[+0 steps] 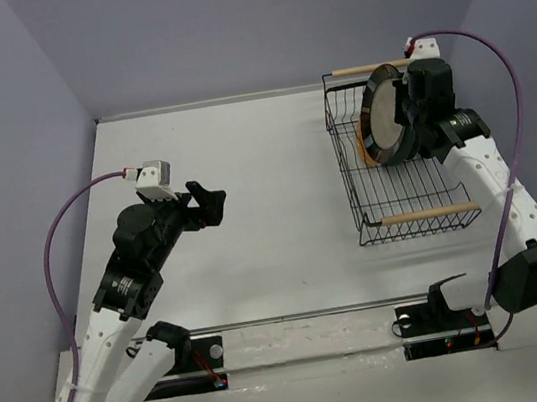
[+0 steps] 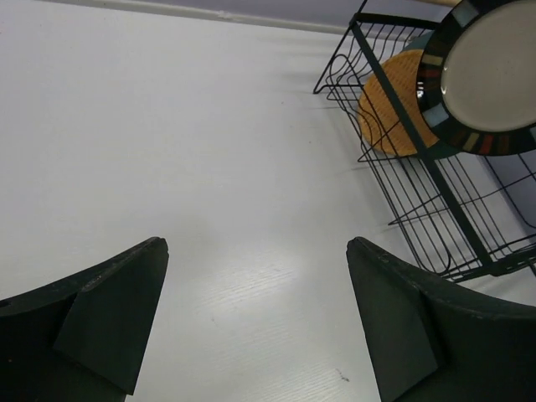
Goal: Load the plates into the dish rack
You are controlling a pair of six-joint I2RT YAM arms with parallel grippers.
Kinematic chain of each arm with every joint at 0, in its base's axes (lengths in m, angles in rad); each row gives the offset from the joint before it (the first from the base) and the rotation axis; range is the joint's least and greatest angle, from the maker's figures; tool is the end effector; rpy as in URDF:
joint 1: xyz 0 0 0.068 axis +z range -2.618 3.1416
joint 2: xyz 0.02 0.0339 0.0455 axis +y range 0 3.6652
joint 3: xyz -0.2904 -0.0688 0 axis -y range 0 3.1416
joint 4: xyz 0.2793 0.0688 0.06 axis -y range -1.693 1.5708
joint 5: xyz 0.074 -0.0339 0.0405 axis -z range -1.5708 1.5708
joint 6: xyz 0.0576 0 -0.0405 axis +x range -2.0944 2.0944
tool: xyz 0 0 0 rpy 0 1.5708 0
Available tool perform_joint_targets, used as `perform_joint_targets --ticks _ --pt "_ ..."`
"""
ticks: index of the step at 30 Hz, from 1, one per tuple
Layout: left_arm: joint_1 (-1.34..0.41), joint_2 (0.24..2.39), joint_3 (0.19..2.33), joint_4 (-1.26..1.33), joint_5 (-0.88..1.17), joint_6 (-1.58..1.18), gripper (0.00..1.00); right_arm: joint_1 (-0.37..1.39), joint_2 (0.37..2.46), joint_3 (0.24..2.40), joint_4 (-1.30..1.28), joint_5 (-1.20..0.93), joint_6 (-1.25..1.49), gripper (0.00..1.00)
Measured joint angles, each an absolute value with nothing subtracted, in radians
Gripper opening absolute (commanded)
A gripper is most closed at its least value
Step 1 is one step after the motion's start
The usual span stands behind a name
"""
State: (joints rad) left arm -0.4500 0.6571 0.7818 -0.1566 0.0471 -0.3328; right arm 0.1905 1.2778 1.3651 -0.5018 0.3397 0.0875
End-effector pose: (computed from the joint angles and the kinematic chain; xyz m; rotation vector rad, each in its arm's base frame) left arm 0.1710 -0.0856 0.3810 0.1334 1.6352 -0.6418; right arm 0.3243 0.0430 0.4240 0.1176 1.9600 -0.1550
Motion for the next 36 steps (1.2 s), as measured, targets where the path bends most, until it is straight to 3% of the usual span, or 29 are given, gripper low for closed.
perform_joint_targets --ticks 22,36 --pt "-0.409 0.632 0.752 -0.166 0.036 -0.277 0.99 0.191 1.644 1.493 -0.493 0.359 -0.067 0.07" --pt "-0.384 0.625 0.752 -0.16 0.067 -0.271 0.99 0.191 1.666 1.5 -0.483 0.32 -0.065 0.07"
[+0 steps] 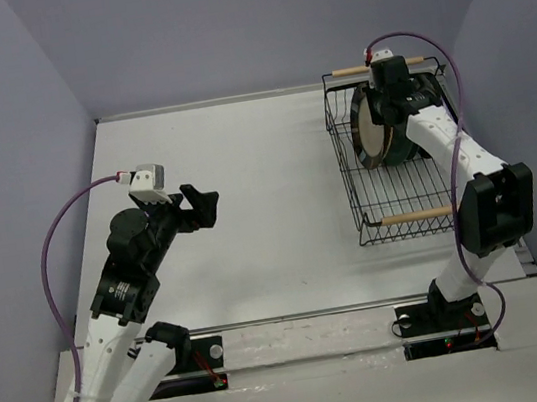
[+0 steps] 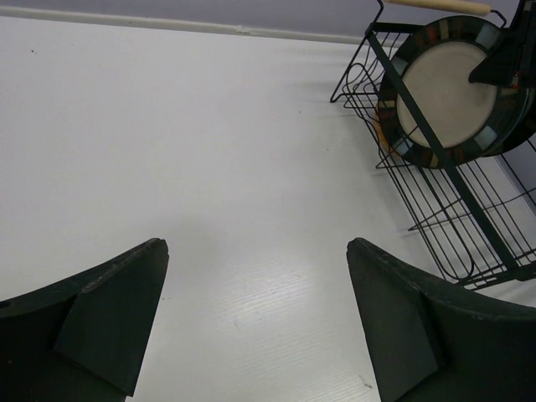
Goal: Load the plates into the dish rack
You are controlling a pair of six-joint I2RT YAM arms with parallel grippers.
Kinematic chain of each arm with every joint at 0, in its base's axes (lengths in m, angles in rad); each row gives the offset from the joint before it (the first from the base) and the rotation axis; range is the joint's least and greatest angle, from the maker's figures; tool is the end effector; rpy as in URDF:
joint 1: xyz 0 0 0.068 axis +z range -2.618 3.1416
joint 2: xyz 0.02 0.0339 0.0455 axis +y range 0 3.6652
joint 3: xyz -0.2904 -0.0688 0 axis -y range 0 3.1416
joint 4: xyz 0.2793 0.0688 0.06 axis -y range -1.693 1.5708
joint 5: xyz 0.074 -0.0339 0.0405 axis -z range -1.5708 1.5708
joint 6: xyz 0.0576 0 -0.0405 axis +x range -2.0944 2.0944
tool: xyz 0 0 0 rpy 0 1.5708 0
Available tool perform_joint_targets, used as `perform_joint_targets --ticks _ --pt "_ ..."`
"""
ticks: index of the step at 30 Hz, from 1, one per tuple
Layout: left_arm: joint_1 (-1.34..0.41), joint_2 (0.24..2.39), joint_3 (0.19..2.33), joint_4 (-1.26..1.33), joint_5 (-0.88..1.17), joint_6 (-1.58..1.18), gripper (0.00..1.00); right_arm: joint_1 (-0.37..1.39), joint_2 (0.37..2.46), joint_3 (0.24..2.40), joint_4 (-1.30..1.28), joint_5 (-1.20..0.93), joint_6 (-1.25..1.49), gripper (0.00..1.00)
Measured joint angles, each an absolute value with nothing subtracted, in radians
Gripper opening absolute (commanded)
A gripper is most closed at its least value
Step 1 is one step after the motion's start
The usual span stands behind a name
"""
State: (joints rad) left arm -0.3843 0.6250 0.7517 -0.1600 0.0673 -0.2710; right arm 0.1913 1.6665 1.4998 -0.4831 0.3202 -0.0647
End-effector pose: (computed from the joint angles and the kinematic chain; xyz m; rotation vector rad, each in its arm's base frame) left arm 0.1704 -0.0731 0.3738 0.1455 1.6263 -0.5600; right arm 0.4311 0.0650 0.3375 -0.1055 2.1942 -0.2842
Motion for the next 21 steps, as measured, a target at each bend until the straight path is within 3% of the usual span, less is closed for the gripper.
perform_joint_targets --ticks 12,21 --pt "-0.384 0.625 0.745 -0.154 0.077 -0.271 0.99 0.195 1.743 1.516 -0.435 0.326 -0.074 0.07" --pt "-0.384 0.625 0.745 -0.154 0.079 -0.271 0.99 0.198 1.793 1.576 -0.435 0.331 -0.102 0.22"
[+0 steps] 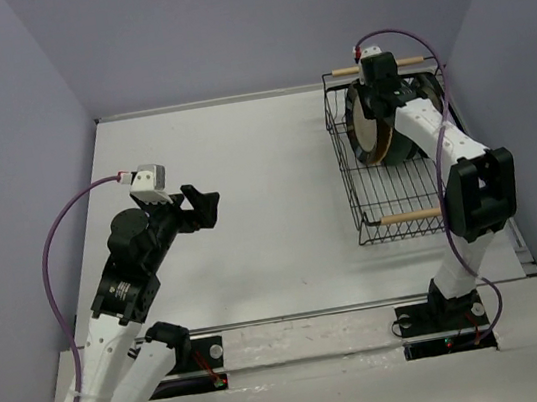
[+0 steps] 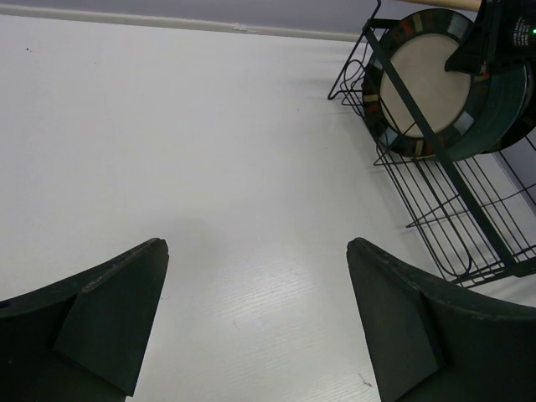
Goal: Load the plates into the dish rack
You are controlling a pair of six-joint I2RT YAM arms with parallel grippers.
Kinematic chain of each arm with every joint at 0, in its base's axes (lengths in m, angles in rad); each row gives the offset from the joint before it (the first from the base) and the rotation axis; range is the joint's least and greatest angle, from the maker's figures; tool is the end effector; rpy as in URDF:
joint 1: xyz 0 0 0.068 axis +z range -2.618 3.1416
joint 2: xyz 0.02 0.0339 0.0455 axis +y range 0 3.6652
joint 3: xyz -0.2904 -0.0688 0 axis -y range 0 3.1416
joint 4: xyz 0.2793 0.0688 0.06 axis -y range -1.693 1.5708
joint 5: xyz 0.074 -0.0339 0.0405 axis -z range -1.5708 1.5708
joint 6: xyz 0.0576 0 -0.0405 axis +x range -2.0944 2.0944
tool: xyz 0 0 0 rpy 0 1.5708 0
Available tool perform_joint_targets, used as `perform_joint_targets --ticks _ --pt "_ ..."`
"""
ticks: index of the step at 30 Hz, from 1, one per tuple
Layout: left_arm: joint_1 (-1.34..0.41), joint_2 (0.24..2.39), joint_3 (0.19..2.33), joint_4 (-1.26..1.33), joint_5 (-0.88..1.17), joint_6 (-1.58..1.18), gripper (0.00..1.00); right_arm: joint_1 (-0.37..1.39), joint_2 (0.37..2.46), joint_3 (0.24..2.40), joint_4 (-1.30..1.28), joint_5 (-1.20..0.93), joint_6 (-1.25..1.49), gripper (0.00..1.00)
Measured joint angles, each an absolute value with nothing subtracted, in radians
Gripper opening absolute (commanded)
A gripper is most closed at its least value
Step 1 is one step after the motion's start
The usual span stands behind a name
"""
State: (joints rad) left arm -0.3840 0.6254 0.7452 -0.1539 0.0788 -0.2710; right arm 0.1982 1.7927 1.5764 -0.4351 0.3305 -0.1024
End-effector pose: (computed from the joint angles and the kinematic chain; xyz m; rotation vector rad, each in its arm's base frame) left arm 0.1708 -0.0739 0.3720 0.1544 1.6272 -0.5688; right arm 0.4662 0.0746 0.3175 -0.1492 2.1938 -0.3131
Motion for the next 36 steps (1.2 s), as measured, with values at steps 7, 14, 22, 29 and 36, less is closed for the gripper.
perform_joint_targets --ticks 7,14,22,29,36 --pt "-0.381 0.625 0.744 -0.154 0.08 -0.271 0.99 0.206 1.84 1.647 -0.471 0.348 -0.121 0.34" --pt "-0.378 0.626 0.743 -0.154 0.083 -0.271 0.99 0.206 1.853 1.666 -0.414 0.368 -0.127 0.68" --pt "-0.377 0.626 0.736 -0.154 0.086 -0.272 0.99 0.206 1.852 1.658 -0.398 0.367 -0.118 0.8" --pt "-0.377 0.626 0.733 -0.154 0.086 -0.273 0.99 0.206 1.797 1.661 -0.414 0.343 -0.098 0.9" --pt "-0.377 0.625 0.733 -0.154 0.085 -0.278 0.99 0.206 1.605 1.671 -0.437 0.248 -0.008 0.89"
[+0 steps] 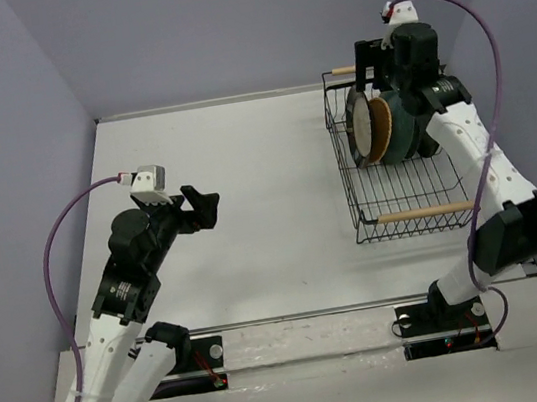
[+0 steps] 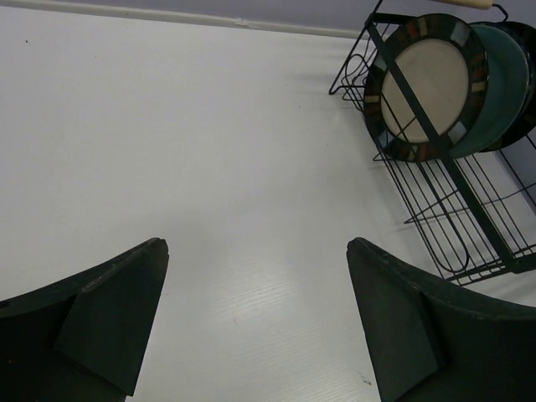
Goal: Load the plates into the dish rack
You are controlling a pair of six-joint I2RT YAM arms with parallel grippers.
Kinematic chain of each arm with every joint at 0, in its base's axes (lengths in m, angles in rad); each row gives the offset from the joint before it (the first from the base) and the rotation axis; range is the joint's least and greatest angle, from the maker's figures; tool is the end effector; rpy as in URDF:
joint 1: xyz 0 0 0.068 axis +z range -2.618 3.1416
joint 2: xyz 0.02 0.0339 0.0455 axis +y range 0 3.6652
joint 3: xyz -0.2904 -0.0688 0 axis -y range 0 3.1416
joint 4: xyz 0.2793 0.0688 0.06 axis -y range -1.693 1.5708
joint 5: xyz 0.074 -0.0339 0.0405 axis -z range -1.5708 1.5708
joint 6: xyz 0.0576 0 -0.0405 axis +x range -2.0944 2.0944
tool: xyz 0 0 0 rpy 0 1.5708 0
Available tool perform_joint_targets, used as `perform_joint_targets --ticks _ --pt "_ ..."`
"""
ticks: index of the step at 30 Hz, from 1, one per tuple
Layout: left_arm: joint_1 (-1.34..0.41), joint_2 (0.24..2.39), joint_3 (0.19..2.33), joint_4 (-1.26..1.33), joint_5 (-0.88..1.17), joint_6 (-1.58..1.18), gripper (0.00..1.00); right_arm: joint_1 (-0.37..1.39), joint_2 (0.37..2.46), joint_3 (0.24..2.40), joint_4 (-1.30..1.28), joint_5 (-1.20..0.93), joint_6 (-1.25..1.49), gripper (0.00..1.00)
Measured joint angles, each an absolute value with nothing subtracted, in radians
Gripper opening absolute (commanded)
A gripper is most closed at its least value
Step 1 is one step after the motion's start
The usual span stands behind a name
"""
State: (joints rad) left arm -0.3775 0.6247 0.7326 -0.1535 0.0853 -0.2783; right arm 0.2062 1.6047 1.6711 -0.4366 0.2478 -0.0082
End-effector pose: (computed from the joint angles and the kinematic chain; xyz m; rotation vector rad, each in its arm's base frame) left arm 0.1719 -0.0735 0.3671 0.1486 1.6401 -0.5728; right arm 0.4195 0.0733 0.4352 -0.0428 1.9302 -0.1082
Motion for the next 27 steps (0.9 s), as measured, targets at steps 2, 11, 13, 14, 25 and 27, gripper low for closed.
perform_joint_targets --ticks 2,11,13,14,25,27 --pt "-0.377 0.622 0.733 -0.153 0.081 -0.279 0.99 0.206 1.533 1.668 -0.439 0.198 0.031 0.76" --pt "-0.377 0.554 0.771 -0.154 0.078 -0.315 0.99 0.206 1.01 1.393 -0.381 -0.118 0.249 1.0" --pt "-0.377 0.543 0.814 -0.154 0.078 -0.323 0.99 0.206 0.892 1.318 -0.389 -0.164 0.289 1.0" --pt "-0.377 0.534 0.842 -0.151 0.078 -0.327 0.99 0.206 0.83 1.291 -0.388 -0.181 0.3 1.0" --pt "-0.377 0.43 0.958 -0.108 0.078 -0.381 0.99 0.206 0.498 1.18 -0.395 -0.231 0.357 1.0" --pt "-0.377 0.427 0.958 -0.108 0.078 -0.388 0.99 0.206 0.498 1.18 -0.409 -0.222 0.357 1.0"
